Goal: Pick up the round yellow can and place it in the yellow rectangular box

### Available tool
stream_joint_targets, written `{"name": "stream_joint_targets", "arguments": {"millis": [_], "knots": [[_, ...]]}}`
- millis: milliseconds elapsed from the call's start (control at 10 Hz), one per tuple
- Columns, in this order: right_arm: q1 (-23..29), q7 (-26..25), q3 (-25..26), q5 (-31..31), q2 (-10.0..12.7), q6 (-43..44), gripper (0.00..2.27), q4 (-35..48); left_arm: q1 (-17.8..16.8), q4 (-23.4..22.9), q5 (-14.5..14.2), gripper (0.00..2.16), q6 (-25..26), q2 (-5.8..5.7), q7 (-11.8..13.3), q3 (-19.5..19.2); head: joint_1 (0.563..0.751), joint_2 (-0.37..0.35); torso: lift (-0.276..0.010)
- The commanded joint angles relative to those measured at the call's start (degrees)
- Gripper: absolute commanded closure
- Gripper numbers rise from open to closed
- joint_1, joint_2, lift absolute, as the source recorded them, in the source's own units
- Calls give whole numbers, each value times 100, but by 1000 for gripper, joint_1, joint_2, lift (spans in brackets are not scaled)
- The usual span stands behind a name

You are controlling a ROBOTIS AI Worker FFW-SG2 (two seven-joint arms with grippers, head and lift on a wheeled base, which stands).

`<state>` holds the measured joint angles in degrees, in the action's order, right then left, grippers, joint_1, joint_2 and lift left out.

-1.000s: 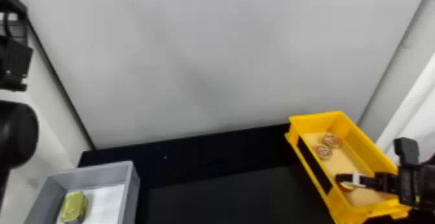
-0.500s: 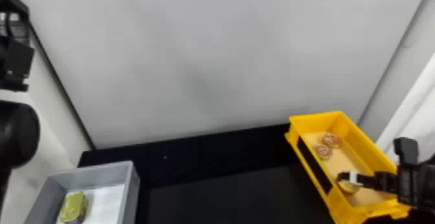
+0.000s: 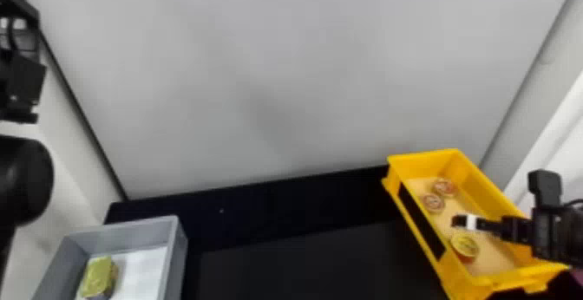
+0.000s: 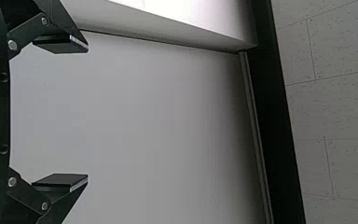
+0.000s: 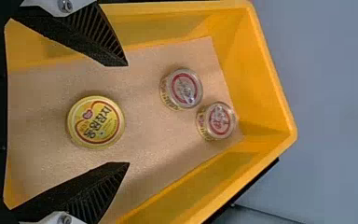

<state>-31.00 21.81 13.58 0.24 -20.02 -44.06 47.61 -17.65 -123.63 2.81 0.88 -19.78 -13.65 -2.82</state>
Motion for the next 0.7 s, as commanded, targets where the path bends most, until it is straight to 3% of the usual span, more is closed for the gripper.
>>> {"name": "stream_joint_targets", "arguments": {"millis": [0, 600], "knots": [[332, -176, 4, -6, -20, -263, -1, 1312, 25, -38, 0, 274, 27, -9, 10, -44, 620, 20, 0], [903, -1495, 22, 3, -20, -316, 30, 5021, 113, -153, 0, 274, 115, 35, 10, -219, 620, 20, 0]]}}
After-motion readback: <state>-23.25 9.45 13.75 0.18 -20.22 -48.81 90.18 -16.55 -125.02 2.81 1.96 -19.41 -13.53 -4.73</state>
